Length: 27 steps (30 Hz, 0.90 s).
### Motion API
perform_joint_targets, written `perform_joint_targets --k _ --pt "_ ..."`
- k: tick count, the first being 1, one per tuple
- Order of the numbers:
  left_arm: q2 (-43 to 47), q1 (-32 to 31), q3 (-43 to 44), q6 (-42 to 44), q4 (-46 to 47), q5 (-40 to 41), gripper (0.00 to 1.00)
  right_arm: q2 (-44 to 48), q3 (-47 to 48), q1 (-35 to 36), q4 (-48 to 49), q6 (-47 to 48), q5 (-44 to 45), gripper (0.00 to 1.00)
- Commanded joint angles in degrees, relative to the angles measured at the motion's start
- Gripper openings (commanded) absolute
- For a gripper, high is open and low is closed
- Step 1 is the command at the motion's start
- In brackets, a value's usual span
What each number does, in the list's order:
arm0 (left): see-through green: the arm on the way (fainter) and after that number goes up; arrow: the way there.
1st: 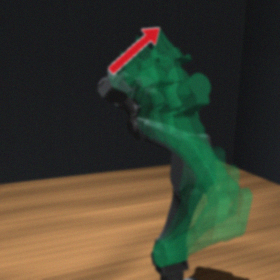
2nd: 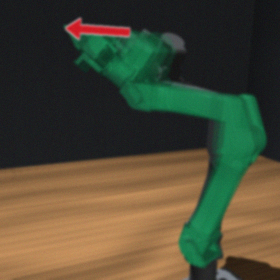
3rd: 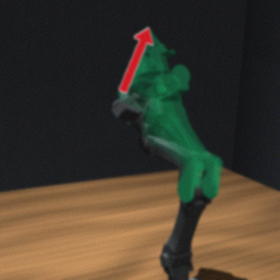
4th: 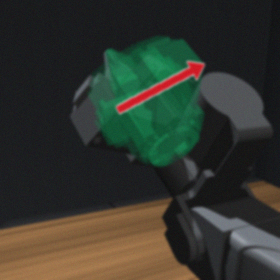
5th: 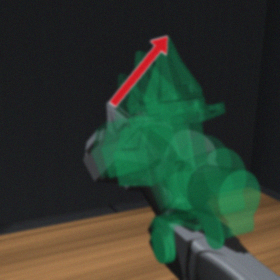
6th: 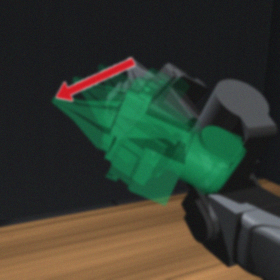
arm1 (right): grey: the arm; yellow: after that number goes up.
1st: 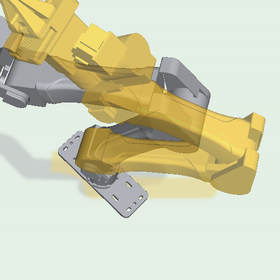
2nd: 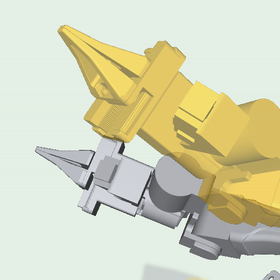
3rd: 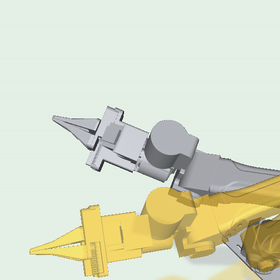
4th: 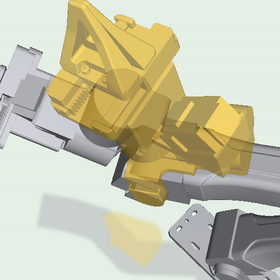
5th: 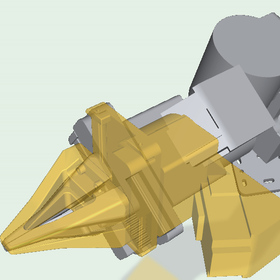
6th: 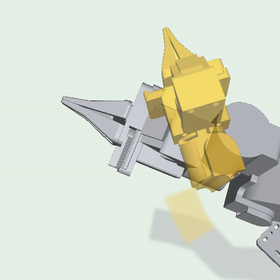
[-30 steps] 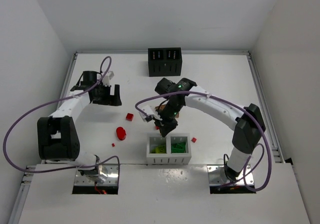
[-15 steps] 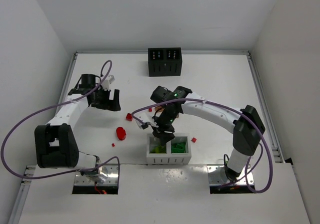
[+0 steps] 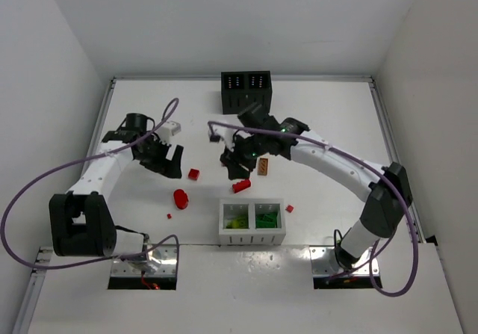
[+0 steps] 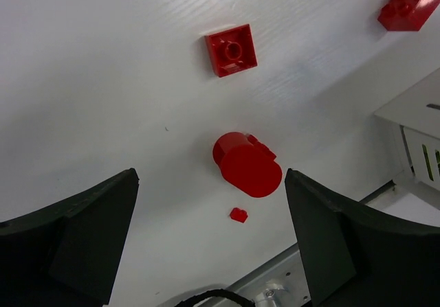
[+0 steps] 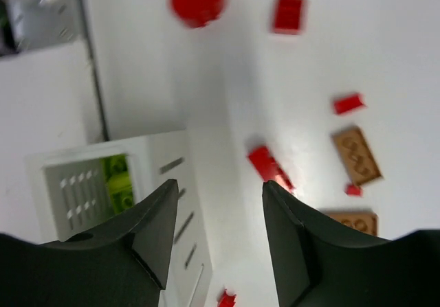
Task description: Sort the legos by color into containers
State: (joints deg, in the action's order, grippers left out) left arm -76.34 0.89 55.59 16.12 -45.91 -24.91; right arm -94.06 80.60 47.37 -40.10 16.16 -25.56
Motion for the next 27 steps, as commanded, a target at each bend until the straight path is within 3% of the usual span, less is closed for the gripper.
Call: perform_joint_targets --k 1,10,13,17,27 --pt "-2.0 -3.7 2.9 0.5 -2.7 3.2 0.94 2.3 1.8 -5.3 7.7 -13.8 7.3 0.53" --pt "-9.3 -11.0 9.7 -0.6 -12.6 14.1 0.88 1.2 0.2 -15.5 8.9 -20.7 4.3 0.54" --pt "-12.3 -11.0 9.6 1.6 -15.9 13.3 0.81 1.9 -0.6 -16.8 9.4 -20.2 3.7 0.54" --pt "-12.3 -13.0 8.4 5.1 -15.9 13.4 0.79 2.4 -2.0 -17.9 9.4 -19.5 3.7 0.54" --pt "-12.0 -19.7 3.2 16.4 -11.7 12.3 0.98 2.9 -2.5 -19.0 8.4 -17.0 1.9 0.54"
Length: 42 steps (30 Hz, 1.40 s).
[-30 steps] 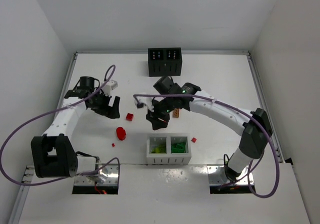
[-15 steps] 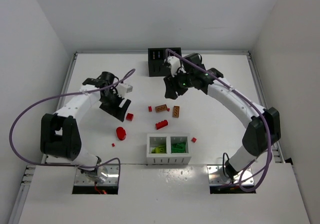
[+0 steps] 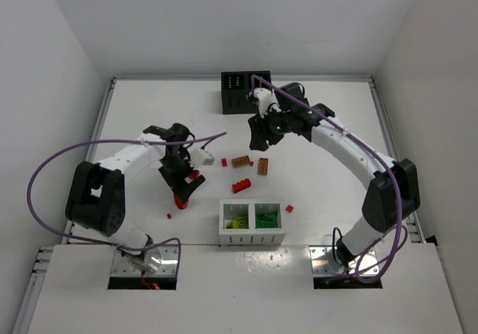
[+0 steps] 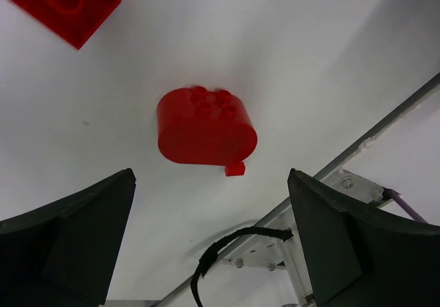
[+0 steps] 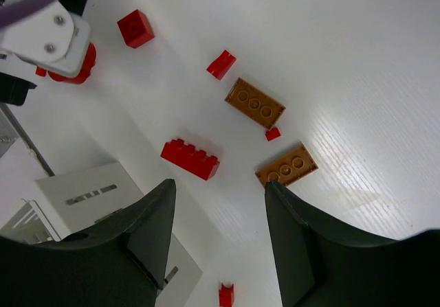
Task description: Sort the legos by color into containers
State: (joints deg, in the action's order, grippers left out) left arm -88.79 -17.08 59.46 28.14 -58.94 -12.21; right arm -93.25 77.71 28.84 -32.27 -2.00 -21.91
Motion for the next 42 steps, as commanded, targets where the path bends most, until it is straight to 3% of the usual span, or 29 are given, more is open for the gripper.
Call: perform_joint_targets --k 1,12,16,25,38,42 --pt "-0.1 -2.5 -0.7 4.4 2.1 -0.4 1.0 2.1 0.4 -0.5 0.0 1.1 -1.7 0.56" --pt "-4.2 -3.6 -3.2 4.1 9.0 6.1 1.0 3.3 -1.2 -1.5 0.0 2.4 -1.7 0.56" --pt "-5.4 -3.6 -3.2 5.7 9.0 6.1 1.0 4.3 -2.5 -1.5 0.0 2.9 -1.7 0.56" --pt "-6.7 -4.1 -4.9 8.1 8.4 4.9 0.89 4.3 -3.0 -2.0 0.5 3.4 -1.2 0.56" --pt "-6.1 -4.1 -5.4 10.4 6.2 2.0 0.9 3.3 -2.5 -2.0 0.5 3.9 -1.2 0.59" --pt "-6.1 -4.1 -5.9 10.4 6.2 2.0 0.84 3.3 -2.5 -2.0 0.5 3.9 -1.2 0.59"
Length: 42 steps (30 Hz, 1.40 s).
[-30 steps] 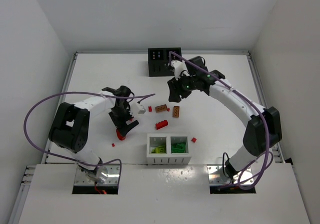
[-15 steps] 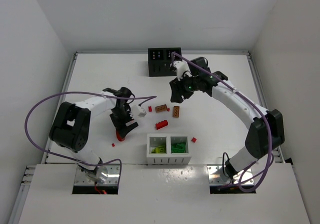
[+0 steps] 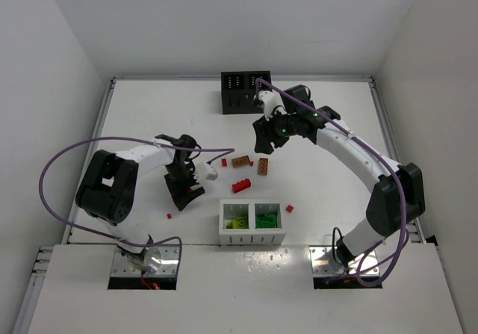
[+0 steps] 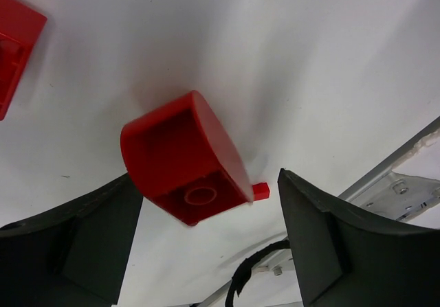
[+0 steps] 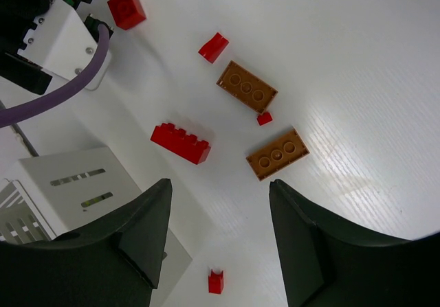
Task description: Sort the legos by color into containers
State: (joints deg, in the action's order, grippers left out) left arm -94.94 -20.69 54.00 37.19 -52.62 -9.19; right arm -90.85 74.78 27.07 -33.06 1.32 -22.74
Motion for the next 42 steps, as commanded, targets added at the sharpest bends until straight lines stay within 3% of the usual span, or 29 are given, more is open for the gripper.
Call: perform_joint_targets --k 1,11,18,24,27,30,34,38,42 --pt "0.0 -0.5 -0.5 1.3 -0.1 -1.0 0.82 0.8 0.5 -0.3 1.9 0.6 -0.4 0.59" --pt "-1.0 -0.5 3.0 -1.8 1.6 0.1 0.56 0.8 -0.1 -0.3 1.9 0.6 -0.9 0.59" --pt "1.9 0.2 7.4 -2.3 2.1 -1.6 0.26 0.8 -0.6 -0.3 2.4 1.1 -0.9 0.58" --pt "4.5 0.7 16.3 -3.8 1.6 -7.8 0.2 1.4 -1.1 -0.3 3.4 1.1 0.8 0.57" --pt "2.0 0.7 25.1 -8.6 1.5 -9.0 0.17 1.9 -1.1 -0.8 4.9 -0.3 4.1 0.57" --pt "-7.4 1.9 40.7 -17.1 2.9 -9.6 0.17 1.9 -1.1 -1.4 5.9 -2.4 7.5 0.57" --pt "-16.9 1.9 55.0 -23.5 2.9 -10.3 0.17 1.2 1.0 -2.5 6.4 -3.5 8.1 0.57" --pt "-28.4 1.9 75.0 -27.7 2.9 -9.1 0.17 -0.1 3.3 -3.7 5.9 -3.5 8.8 0.57" --pt "-35.8 1.4 82.8 -29.5 5.9 -5.6 0.17 -1.3 5.4 -4.8 5.9 -4.7 10.2 0.57"
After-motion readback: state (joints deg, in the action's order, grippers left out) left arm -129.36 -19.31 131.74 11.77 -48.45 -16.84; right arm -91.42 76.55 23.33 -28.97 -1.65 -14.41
